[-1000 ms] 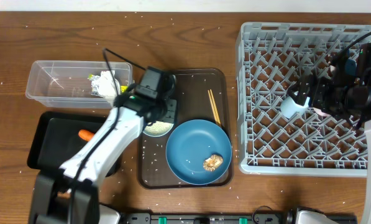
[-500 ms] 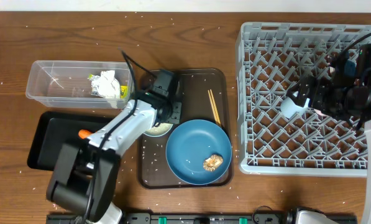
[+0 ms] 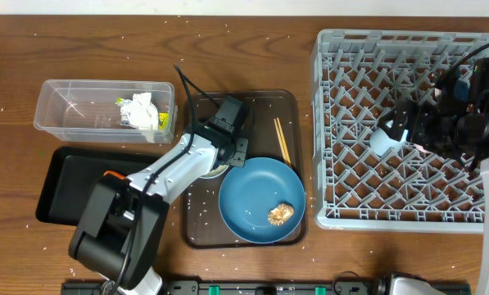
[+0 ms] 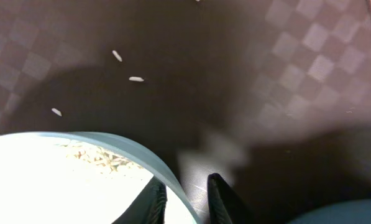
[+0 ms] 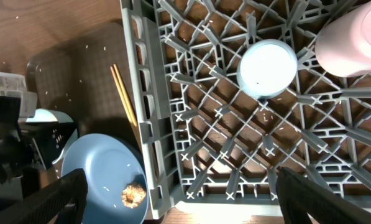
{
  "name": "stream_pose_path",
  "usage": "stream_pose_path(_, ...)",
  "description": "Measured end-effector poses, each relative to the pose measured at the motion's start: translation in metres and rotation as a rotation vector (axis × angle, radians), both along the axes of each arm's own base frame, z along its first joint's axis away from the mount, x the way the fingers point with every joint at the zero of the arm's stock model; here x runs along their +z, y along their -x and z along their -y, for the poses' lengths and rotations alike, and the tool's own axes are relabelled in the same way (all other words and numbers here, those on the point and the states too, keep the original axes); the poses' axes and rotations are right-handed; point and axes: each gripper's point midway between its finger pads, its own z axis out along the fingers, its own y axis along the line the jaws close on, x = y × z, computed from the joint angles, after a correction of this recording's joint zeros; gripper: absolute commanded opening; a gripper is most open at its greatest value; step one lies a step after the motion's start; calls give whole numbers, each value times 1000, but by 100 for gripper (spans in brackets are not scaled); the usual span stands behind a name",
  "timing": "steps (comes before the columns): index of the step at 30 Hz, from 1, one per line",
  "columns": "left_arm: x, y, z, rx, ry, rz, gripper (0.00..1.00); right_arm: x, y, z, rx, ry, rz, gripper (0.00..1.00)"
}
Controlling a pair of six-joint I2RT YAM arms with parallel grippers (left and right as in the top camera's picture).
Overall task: Sort waste into correct bins and load items into the dishwasher rack
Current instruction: 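Reach left gripper to the light-blue rice bowl and grasp its rim, then lift the rice bowl with left gripper and carry it left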
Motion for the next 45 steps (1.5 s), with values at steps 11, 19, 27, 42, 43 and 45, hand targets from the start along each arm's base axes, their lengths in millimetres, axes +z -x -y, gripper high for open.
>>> stream_pose_path(11, -1, -7, -5, 14, -33, 32, 13, 0, 0, 0, 0, 0, 0, 90)
stream_pose_path(19, 0, -9, -8, 20, -49, 43, 21, 0, 0, 0, 0, 0, 0, 90)
stream_pose_path(27, -9, -7, -10, 21, -63, 24, 12, 0, 0, 0, 0, 0, 0, 90)
stream_pose_path(42, 24, -6, -6, 16, -70, -9, 6, 0, 1, 0, 0, -1, -4, 90)
stream_pose_path(43, 35, -9, -3, 20, -58, 6, 6, 0, 1, 0, 0, -1, -3, 90)
stream_pose_path(45, 56, -14, 2, 32, -26, 44, 6, 0, 1, 0, 0, -1, -4, 90)
